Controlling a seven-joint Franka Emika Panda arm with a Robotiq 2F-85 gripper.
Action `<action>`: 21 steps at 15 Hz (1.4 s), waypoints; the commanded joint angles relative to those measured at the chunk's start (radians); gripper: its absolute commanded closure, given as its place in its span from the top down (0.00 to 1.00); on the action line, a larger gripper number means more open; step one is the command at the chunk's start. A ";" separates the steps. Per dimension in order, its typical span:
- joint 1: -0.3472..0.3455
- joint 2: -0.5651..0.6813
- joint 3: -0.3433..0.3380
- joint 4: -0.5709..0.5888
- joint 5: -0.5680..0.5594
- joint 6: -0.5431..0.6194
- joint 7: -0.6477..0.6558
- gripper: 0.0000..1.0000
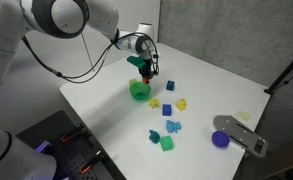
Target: Pick up the orange toy from the green bowl and put it on the table
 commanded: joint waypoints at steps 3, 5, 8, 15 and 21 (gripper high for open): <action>-0.055 -0.049 -0.062 -0.009 -0.003 -0.018 0.033 0.14; -0.081 -0.064 -0.078 -0.016 0.004 -0.010 0.042 0.14; -0.101 -0.097 -0.114 -0.044 0.012 0.059 0.129 0.64; -0.104 -0.178 -0.147 -0.110 -0.007 0.073 0.178 1.00; -0.103 -0.309 -0.124 -0.205 -0.033 -0.046 0.122 1.00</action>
